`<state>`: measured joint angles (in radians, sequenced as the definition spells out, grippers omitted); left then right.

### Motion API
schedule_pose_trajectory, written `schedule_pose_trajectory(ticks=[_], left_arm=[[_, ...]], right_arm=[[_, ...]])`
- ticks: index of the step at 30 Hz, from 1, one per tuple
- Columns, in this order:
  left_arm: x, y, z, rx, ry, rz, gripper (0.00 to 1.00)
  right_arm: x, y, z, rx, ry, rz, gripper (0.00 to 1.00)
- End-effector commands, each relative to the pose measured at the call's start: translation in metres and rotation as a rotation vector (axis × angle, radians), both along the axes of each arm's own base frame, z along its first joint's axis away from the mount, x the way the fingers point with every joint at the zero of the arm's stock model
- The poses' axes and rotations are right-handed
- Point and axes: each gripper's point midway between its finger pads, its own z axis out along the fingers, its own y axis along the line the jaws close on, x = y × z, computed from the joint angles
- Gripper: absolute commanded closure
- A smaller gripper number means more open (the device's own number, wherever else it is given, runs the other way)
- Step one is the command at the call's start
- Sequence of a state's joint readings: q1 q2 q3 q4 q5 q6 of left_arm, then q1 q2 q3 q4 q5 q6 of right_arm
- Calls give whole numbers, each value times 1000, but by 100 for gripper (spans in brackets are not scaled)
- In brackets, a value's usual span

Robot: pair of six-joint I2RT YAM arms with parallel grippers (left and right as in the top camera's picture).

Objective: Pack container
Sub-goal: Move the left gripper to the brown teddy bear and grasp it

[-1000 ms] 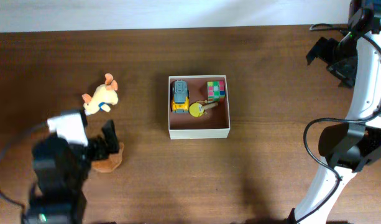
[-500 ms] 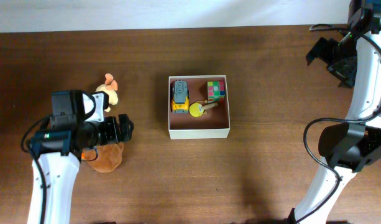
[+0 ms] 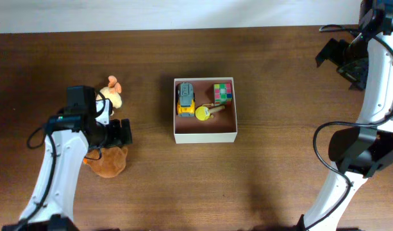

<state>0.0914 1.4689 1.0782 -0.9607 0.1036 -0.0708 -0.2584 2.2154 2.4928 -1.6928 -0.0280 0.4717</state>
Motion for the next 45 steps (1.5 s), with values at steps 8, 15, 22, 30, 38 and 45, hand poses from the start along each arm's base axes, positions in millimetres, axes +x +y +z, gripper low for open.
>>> schedule_pose_trajectory(ticks=[8,15,22,30,38,45], left_arm=[[-15,8,-37,32,184,-3,11],[-19,7,-52,27,245,-4,51],[-22,7,-53,24,260,16,98],[-20,6,-51,14,258,76,98],[-3,6,-14,8,227,74,98],[16,0,30,15,167,49,98]], right_arm=[[-2,2,6,1,-11,-5,1],[-2,2,6,1,-11,-5,1],[-2,2,6,1,-11,-5,1],[-2,2,6,1,-11,-5,1],[-2,2,6,1,-11,-5,1],[-2,2,6,1,-11,-5,1]])
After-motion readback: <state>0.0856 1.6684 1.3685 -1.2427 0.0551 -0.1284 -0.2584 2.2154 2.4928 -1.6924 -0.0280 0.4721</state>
